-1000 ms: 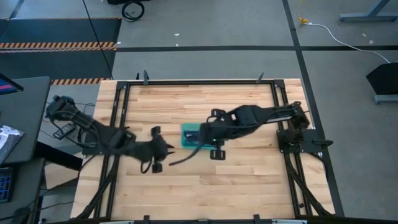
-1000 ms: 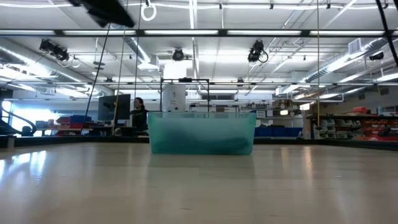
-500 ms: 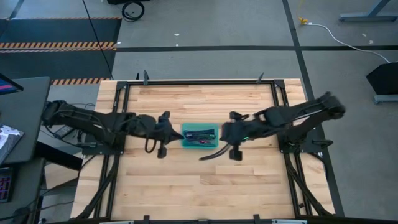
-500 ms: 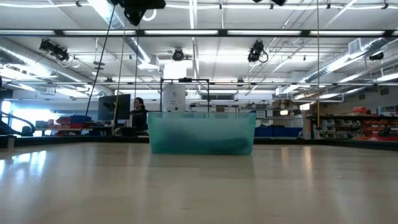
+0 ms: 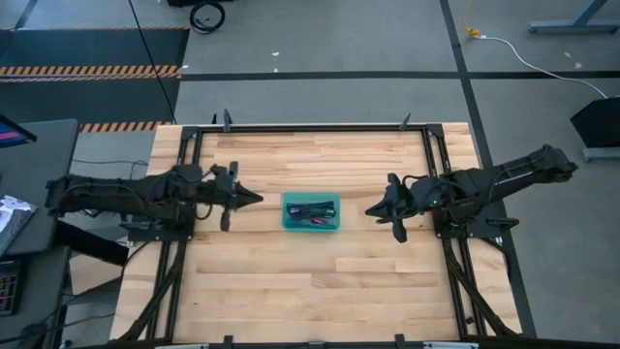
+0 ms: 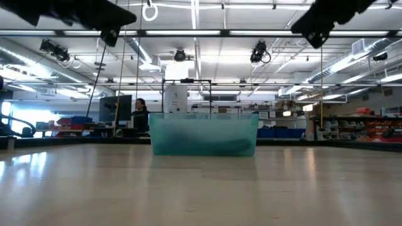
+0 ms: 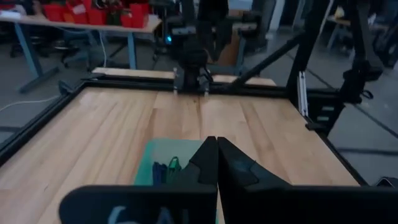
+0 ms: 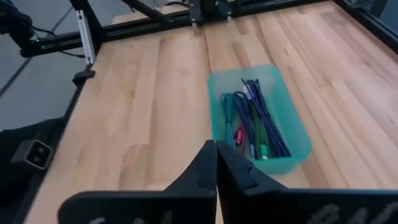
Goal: Pick and place USB-C Cables
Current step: Return to Home Position
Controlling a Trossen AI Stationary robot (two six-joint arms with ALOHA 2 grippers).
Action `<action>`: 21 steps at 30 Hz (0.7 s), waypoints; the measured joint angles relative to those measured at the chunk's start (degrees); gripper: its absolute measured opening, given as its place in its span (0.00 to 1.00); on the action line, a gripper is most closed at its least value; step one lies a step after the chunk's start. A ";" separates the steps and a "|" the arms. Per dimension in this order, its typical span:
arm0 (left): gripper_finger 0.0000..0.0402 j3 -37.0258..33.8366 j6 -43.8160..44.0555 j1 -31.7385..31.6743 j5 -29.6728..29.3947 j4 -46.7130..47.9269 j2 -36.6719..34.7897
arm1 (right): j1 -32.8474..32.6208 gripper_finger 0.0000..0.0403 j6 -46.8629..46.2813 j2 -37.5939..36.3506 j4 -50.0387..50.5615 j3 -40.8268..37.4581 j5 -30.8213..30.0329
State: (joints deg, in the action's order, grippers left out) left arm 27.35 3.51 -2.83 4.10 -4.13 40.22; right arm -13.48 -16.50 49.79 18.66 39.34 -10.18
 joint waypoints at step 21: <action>0.00 -23.07 3.20 -7.66 8.67 -0.18 -31.21 | 6.99 0.00 4.03 -13.27 -22.52 -25.03 7.30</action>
State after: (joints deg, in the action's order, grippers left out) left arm 4.28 6.71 -10.49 12.78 -4.31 9.00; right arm -6.49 -12.47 36.52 -3.86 14.31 -2.88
